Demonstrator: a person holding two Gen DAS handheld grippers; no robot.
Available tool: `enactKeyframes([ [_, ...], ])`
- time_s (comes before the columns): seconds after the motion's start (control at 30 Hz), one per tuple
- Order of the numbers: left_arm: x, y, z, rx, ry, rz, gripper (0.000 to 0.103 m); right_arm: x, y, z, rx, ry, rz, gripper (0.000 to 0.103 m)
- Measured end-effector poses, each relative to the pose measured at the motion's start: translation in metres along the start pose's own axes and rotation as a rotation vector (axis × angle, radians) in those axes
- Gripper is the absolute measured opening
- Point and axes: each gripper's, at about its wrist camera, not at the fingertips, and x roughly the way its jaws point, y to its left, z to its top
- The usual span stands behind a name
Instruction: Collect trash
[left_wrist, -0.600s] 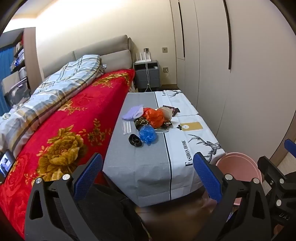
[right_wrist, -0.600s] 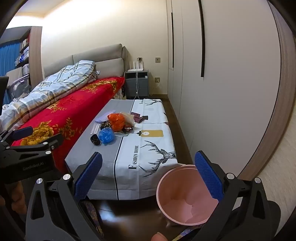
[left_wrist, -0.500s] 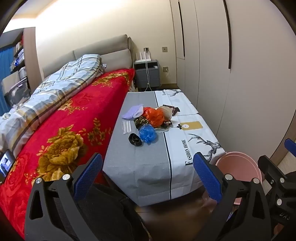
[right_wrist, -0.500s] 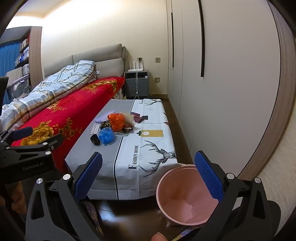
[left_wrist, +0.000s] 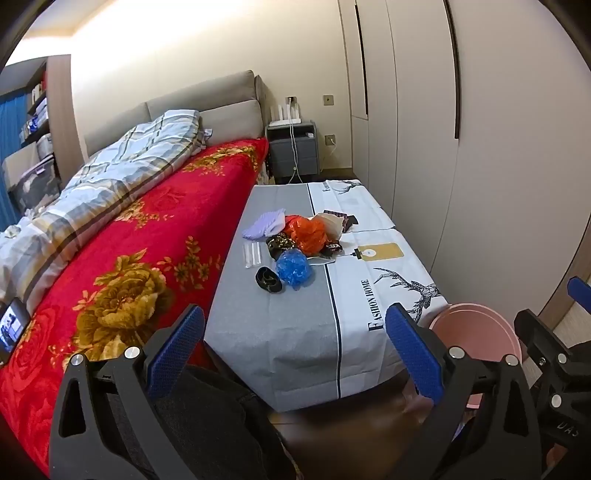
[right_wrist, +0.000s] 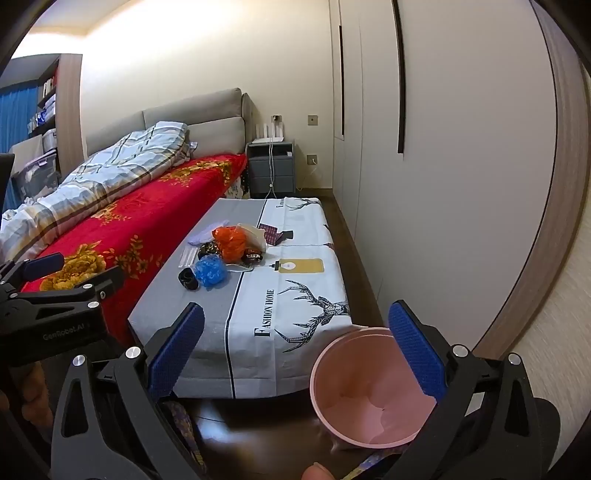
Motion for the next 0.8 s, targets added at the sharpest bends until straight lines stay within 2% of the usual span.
enactKeyframes([
  [0.8,-0.006,-0.002,-0.001,0.001,-0.015,0.005,0.095,-0.011,-0.006,0.001,0.009,-0.016,-0.009,0.098],
])
